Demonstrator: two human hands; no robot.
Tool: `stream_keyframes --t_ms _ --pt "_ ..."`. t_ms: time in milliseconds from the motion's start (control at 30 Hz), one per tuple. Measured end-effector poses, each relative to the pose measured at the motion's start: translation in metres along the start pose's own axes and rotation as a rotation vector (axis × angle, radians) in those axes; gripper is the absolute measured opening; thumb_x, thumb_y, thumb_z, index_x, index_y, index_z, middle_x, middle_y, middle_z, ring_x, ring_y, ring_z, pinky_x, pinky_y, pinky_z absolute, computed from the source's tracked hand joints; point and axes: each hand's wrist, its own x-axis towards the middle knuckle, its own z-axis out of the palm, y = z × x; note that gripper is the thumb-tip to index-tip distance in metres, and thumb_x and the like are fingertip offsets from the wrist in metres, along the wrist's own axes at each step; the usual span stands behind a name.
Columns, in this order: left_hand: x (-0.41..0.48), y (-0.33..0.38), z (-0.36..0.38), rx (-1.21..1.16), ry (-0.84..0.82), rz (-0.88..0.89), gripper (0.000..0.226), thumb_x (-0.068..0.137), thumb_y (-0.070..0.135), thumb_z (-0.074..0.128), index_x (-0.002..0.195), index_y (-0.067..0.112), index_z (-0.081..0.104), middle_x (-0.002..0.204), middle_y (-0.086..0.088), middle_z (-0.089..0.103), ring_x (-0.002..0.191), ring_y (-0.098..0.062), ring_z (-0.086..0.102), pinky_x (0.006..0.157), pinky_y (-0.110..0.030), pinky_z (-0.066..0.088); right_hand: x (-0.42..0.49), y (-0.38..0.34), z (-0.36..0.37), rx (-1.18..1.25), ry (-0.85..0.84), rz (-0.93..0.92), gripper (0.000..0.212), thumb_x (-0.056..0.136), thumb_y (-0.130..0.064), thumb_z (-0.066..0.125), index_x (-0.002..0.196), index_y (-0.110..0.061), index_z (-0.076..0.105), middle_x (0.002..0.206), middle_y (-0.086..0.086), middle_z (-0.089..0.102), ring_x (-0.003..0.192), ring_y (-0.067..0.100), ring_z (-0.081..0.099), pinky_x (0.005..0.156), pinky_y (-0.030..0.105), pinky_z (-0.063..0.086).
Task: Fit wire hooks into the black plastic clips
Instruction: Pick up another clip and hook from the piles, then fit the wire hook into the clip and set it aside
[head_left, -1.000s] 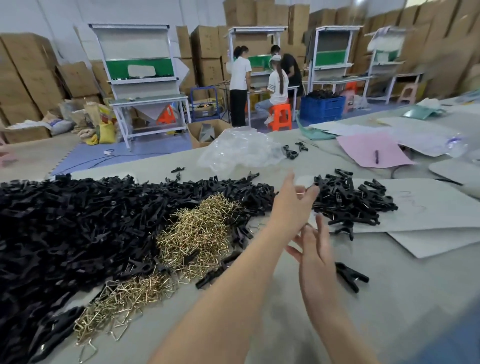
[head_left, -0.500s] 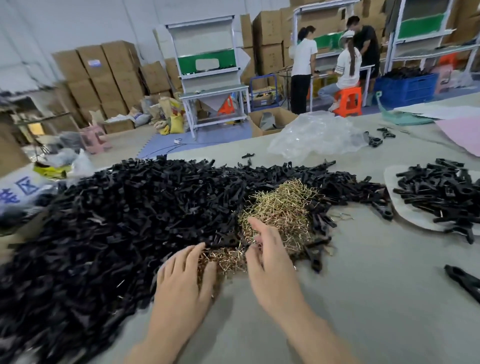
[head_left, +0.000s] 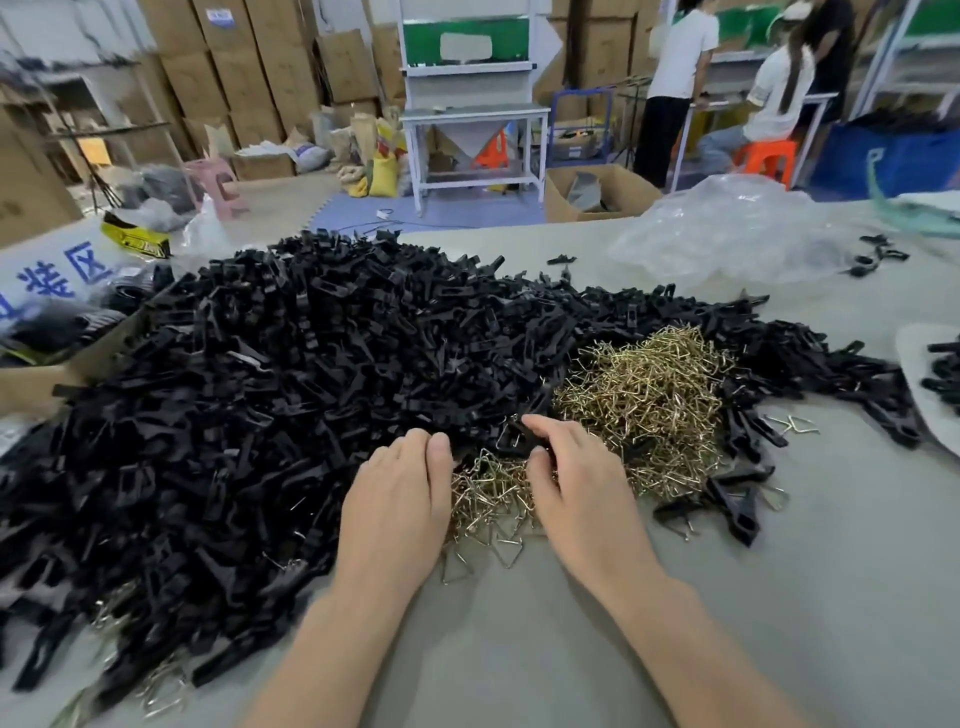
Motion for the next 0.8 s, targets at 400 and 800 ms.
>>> stream_keyframes --t_ms 400,800 --pt "0.010 0.001 -0.009 -0.838 0.151 -0.321 0.041 0.102 0.051 0.030 0.100 0.032 0.067 0.094 0.007 0.069 0.093 -0.006 0.065 0.085 -0.025 0.048 -0.006 -0.012 -0.004 0.161 0.065 -0.066 0.036 0.100 -0.012 0.047 0.132 -0.020 0.060 0.117 -0.013 0.061 0.112 0.003 0.050 0.104 0.025 0.040" --pt "0.011 -0.035 -0.018 0.483 0.040 -0.093 0.048 0.091 0.034 0.069 0.130 0.008 0.061 0.126 -0.021 0.061 0.118 -0.041 0.055 0.094 -0.053 0.042 -0.007 -0.009 -0.004 0.182 0.063 -0.037 0.036 0.100 -0.012 0.046 0.131 -0.022 0.061 0.115 -0.015 0.061 0.111 -0.001 0.048 0.102 0.021 0.040"
